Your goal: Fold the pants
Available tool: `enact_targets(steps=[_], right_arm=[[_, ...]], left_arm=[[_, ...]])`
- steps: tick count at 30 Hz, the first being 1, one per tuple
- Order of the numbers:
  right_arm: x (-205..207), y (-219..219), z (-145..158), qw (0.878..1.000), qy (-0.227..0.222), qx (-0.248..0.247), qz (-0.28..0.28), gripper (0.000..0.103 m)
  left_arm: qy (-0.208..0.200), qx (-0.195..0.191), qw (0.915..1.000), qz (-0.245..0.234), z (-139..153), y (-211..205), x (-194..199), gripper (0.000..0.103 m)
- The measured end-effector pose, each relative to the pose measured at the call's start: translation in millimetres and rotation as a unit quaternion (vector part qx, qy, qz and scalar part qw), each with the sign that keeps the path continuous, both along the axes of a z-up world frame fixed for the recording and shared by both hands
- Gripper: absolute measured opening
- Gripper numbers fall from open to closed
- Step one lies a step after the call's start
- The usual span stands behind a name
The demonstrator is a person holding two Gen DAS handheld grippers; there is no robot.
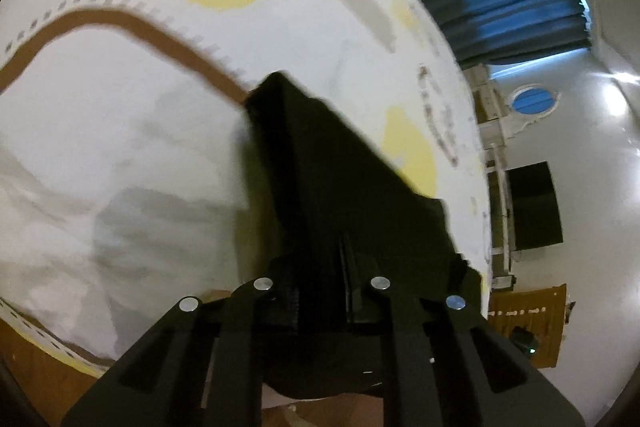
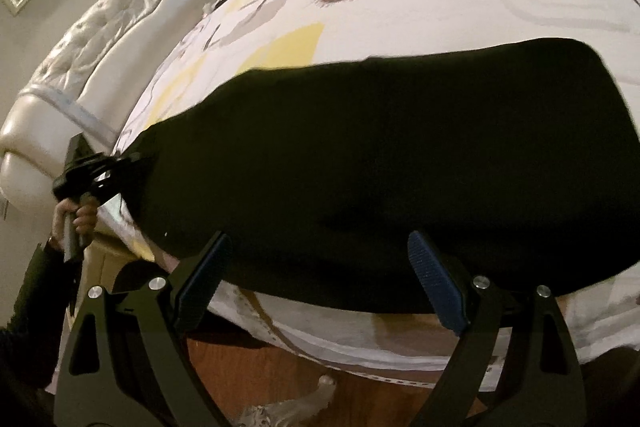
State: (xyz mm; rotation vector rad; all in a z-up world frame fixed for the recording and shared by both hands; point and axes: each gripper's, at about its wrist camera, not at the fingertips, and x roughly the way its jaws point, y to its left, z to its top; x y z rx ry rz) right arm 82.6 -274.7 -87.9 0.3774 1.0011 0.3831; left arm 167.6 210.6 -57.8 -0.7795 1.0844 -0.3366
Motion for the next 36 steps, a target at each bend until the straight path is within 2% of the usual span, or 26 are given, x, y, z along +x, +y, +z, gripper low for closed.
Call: enact_targets(steps=[8,16,23,36], right_arm=[[-7,-36,6,0.999,-0.014,0.010,-0.042,0.090],[-19,-63,9,0.997,-0.029,0.028,-0.067,0.090],[-30,-83,8,0.995,-0.037,0.045,-0.086,0.090],[-49,-126,3,0.988,-0.047,0.075,-0.128,0.090]], left_arm=[[-0.056,-0.016,0.9980,-0.025,57,-55,-5,0.014],[-0.084,-0.022,0.9934,-0.074,87,-144,9,0.015],[-0.094,-0.019,0.9870,-0.129,94,-225,17,0.015],[-0.092,0.007,0.9737,-0.209,82,-354,15,0.015]])
